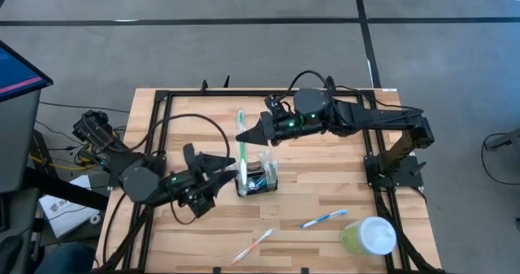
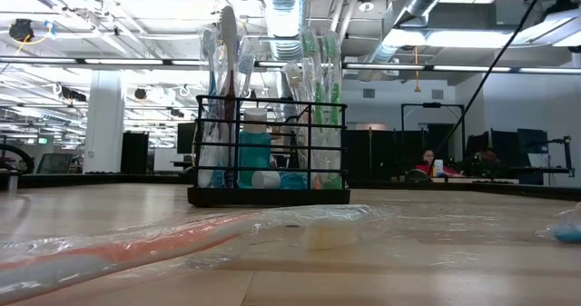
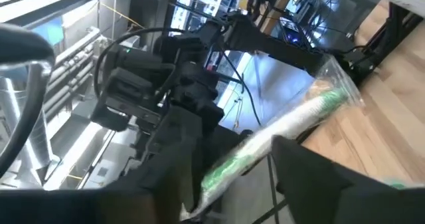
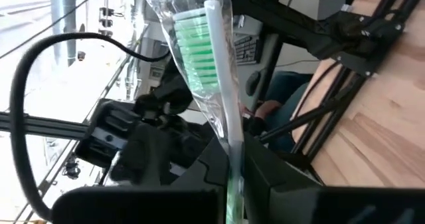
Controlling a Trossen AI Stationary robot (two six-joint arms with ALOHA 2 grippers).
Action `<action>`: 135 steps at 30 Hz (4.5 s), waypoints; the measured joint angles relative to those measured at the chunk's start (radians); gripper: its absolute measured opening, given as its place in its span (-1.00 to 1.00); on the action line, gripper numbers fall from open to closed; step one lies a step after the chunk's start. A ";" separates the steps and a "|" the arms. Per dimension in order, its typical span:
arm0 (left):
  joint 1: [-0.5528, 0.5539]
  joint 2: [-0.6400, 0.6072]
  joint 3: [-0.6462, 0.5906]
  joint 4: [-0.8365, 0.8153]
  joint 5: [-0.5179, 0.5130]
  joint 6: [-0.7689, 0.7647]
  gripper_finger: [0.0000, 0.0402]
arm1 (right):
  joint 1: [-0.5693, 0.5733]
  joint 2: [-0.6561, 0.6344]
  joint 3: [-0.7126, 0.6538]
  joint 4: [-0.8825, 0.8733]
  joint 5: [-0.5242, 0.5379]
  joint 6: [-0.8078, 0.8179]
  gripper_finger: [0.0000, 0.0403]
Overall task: Pick & Place toothbrushing station
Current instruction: Put the green toothbrush into the bottom right section of the mesh organizer, then put the orange toothbrush into the top right section of the mesh organizer
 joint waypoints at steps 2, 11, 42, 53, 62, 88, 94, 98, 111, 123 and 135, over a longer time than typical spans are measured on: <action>-0.008 0.000 0.000 -0.002 -0.043 -0.009 0.17 | -0.004 0.000 0.000 0.001 -0.001 0.009 -0.95; -0.005 -0.063 -0.069 -0.005 -0.195 -0.503 0.66 | 0.023 0.000 0.000 0.000 0.043 -0.159 -0.95; 0.040 -0.458 -0.531 -0.007 -0.081 -1.598 0.50 | 0.474 0.000 -0.280 -0.336 1.210 -0.422 -0.95; 0.132 -0.451 -0.531 -0.007 -0.117 -1.587 0.50 | 0.481 0.000 -0.564 -0.056 1.311 -0.420 -0.95; 0.181 -0.452 -0.531 -0.007 -0.115 -1.566 0.50 | 0.472 0.000 -0.638 -0.010 1.402 -0.412 -0.95; 0.183 -0.452 -0.531 -0.009 -0.113 -1.566 0.50 | 0.466 0.130 -0.646 0.241 1.371 -0.565 -0.95; 0.183 -0.452 -0.548 -0.007 -0.113 -1.589 0.50 | 0.458 0.200 -0.648 0.212 1.359 -0.447 -0.95; 0.183 -0.452 -0.569 -0.007 -0.107 -1.630 0.50 | 0.453 0.225 -0.644 0.186 1.354 -0.362 -0.93; 0.183 -0.452 -0.578 -0.007 -0.093 -1.645 0.50 | 0.449 0.331 -0.641 0.132 1.343 -0.153 -0.91; 0.183 -0.452 -0.578 -0.007 -0.094 -1.644 0.50 | 0.451 0.301 -0.644 0.133 1.183 -0.156 -0.44; 0.183 -0.452 -0.578 -0.016 -0.004 -1.643 0.51 | 0.452 0.111 -0.645 0.109 1.117 -0.162 0.52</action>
